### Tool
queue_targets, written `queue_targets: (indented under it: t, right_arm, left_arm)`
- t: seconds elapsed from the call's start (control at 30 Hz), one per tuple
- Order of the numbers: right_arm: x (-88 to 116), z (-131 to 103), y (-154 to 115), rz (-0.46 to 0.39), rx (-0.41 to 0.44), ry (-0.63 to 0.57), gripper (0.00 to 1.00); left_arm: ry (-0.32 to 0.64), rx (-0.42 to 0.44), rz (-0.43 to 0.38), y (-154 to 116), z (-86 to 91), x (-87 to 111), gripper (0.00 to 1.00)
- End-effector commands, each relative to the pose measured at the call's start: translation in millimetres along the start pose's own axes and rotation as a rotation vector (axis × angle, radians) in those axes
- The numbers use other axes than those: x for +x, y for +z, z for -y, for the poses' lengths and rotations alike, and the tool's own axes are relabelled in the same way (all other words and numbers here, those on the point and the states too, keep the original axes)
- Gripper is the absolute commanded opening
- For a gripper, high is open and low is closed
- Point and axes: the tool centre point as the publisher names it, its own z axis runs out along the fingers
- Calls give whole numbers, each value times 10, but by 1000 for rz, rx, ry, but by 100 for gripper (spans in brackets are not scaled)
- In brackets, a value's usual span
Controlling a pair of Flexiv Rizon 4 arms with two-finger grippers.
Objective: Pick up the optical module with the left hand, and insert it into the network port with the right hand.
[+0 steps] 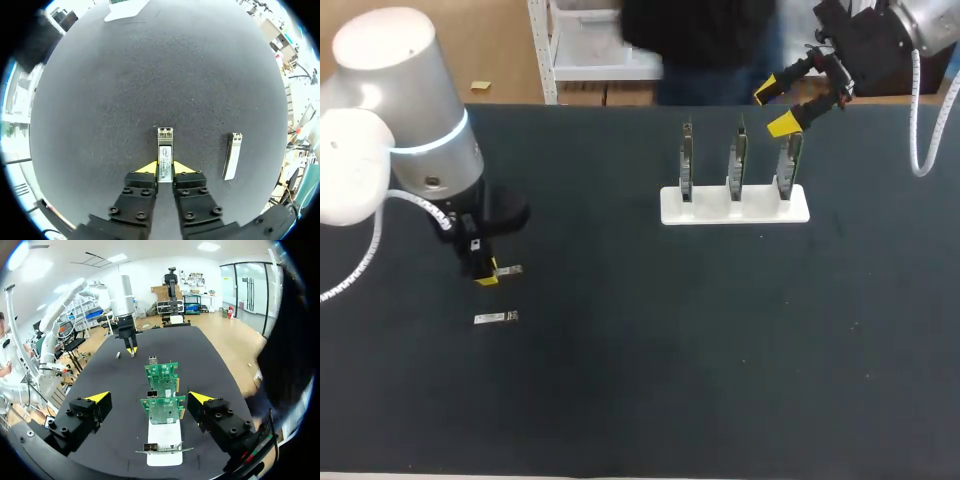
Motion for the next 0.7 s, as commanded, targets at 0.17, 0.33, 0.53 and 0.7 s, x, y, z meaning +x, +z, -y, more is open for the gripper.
queue_targets:
  t: [0.17, 0.33, 0.53, 0.7]
  right_arm:
    - [1, -22, 2, 0, 5, 0, 100]
    - [1, -22, 2, 0, 5, 0, 100]
    - [1, -22, 2, 0, 5, 0, 100]
    - [1, -22, 2, 0, 5, 0, 100]
  left_arm:
    - [14, -28, 59, -70, -93, -215, 0]
    - [20, -73, 137, -284, -199, -401, 0]
    - [-20, -109, 268, -536, -350, -559, 0]
    - [-73, -132, 424, -763, -529, -726, 0]
